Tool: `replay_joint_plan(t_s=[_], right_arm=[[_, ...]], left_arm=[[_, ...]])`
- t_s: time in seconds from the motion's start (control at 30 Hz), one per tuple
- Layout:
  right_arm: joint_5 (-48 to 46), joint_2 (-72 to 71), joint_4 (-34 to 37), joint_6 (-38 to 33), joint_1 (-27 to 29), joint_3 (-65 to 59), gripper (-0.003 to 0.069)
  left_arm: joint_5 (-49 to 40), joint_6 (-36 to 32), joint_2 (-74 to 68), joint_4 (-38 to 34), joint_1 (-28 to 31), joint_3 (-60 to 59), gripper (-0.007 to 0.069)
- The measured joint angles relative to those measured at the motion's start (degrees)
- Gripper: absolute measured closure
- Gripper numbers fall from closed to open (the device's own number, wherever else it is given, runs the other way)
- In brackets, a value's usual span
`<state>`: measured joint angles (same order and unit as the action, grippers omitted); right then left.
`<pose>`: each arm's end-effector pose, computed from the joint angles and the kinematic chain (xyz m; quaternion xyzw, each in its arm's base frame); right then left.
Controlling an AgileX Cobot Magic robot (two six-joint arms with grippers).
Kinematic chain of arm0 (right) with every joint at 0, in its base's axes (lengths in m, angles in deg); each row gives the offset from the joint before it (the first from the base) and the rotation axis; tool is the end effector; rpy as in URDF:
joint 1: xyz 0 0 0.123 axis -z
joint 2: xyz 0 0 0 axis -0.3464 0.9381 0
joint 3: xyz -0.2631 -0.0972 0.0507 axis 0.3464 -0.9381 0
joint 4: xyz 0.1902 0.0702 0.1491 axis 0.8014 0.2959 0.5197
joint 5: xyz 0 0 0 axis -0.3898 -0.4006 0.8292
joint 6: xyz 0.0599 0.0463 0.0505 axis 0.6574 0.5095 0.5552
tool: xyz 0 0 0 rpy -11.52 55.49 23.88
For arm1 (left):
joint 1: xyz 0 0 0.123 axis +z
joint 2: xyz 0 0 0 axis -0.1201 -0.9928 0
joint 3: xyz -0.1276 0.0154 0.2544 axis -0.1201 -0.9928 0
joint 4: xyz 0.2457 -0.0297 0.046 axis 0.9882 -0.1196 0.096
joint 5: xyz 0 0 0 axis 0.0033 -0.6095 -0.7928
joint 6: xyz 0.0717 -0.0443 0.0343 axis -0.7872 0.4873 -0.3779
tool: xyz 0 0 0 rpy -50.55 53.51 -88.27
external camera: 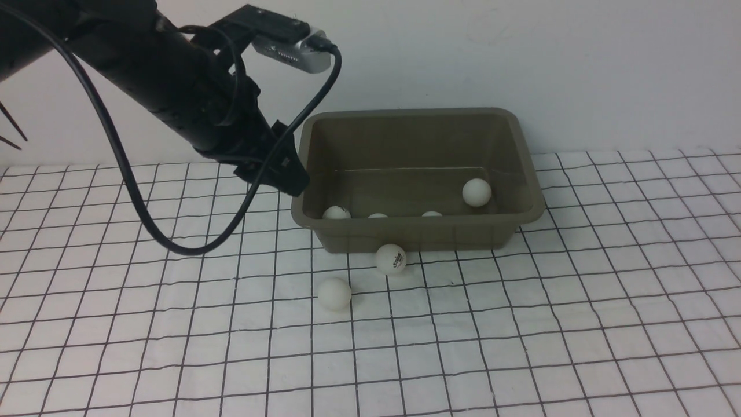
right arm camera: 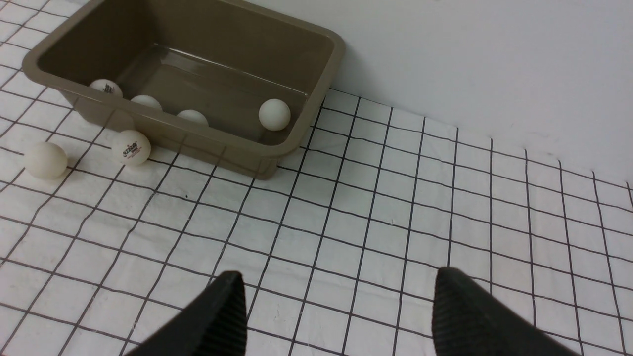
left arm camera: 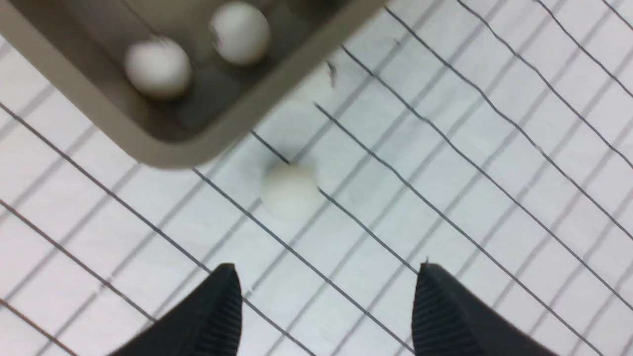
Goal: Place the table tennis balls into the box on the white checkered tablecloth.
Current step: 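Reach for and grasp a ping pong ball on the table beside the basket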
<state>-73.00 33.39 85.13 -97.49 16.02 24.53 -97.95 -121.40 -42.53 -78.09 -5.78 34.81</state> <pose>0.0894 0.0188 0.3836 -0.1781 0.8686 0.0164 0.4621 0.3419 -0.1141 0.3318 0.3305 0.9048 -0.1828 0.1967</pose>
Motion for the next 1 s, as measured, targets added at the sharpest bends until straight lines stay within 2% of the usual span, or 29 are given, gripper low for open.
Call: replay_joint_plan(t_s=[0.1,0.33,0.57,1.0], right_arm=[[-0.07,0.00,0.14,0.00,0.00,0.00,0.0198],[-0.17,0.00,0.73,0.00,0.00,0.00,0.0198],[-0.17,0.00,1.08,-0.13,-0.84,0.00,0.0198],[-0.17,0.00,1.22,-0.81,-2.87,0.00,0.0198]], left_arm=[[-1.42,2.16,0.53,0.05,0.00,-0.46,0.0202],[-1.42,3.58,0.85,1.25,-3.26,-9.51,0.0087],[-0.26,4.01,0.85,2.44,-8.42,-16.49,0.0079],[22.11,3.39,-0.59,4.98,-11.46,-19.96,0.0079]])
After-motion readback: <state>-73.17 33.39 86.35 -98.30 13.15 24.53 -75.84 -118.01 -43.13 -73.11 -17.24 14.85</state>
